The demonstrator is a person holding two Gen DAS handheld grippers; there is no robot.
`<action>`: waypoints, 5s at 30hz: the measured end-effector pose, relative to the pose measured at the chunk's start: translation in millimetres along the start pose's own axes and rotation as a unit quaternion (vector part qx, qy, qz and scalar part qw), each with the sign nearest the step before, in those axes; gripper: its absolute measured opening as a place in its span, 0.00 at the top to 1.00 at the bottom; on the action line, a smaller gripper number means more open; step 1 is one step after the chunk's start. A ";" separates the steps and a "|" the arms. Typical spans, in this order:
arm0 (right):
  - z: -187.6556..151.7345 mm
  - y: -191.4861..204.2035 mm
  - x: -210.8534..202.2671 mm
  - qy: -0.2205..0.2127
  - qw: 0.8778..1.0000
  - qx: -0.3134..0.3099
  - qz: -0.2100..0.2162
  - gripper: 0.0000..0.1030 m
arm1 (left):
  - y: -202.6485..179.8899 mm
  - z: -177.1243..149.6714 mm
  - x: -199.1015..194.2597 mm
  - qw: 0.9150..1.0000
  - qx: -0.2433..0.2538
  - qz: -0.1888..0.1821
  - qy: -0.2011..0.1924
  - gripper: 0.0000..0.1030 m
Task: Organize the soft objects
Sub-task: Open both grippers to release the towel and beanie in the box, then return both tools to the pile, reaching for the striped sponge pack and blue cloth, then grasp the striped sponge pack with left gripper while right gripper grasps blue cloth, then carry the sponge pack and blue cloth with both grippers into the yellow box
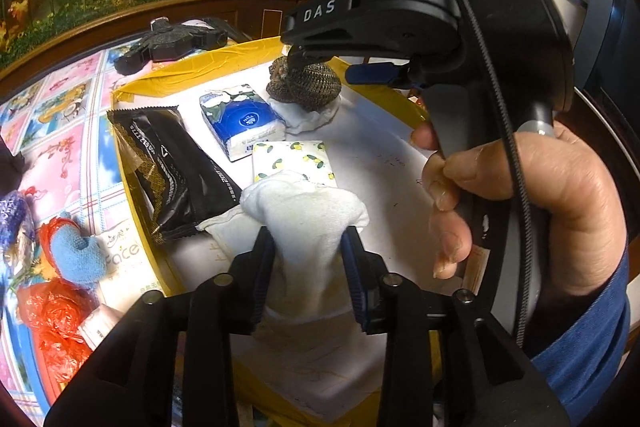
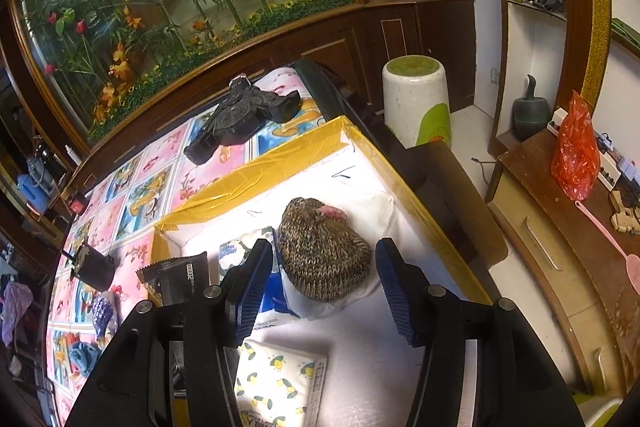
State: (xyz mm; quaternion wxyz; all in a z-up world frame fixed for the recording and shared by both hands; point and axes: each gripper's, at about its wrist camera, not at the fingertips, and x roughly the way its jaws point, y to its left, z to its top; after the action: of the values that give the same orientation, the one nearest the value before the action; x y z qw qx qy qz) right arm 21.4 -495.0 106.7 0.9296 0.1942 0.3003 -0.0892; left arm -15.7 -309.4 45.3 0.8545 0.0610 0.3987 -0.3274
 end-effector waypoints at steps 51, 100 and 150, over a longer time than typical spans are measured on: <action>-106.6 158.7 -17.8 -0.039 0.942 -0.274 0.192 0.28 | 304.6 -99.4 -149.7 0.892 -0.361 0.258 -0.091 0.43; -152.1 284.6 51.8 0.065 0.924 -0.313 0.210 0.68 | 314.1 -103.9 -141.3 0.923 -0.265 0.272 -0.060 0.61; -30.5 36.5 -14.0 -0.040 0.987 0.003 0.153 0.67 | 97.7 -1.3 -84.3 0.991 -0.058 0.091 -0.081 0.61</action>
State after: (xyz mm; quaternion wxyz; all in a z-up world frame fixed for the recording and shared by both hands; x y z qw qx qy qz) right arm 4.4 -448.6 103.4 0.9431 0.2369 0.2290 0.0453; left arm 3.5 -189.9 89.9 0.9123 0.0201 0.3391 -0.2285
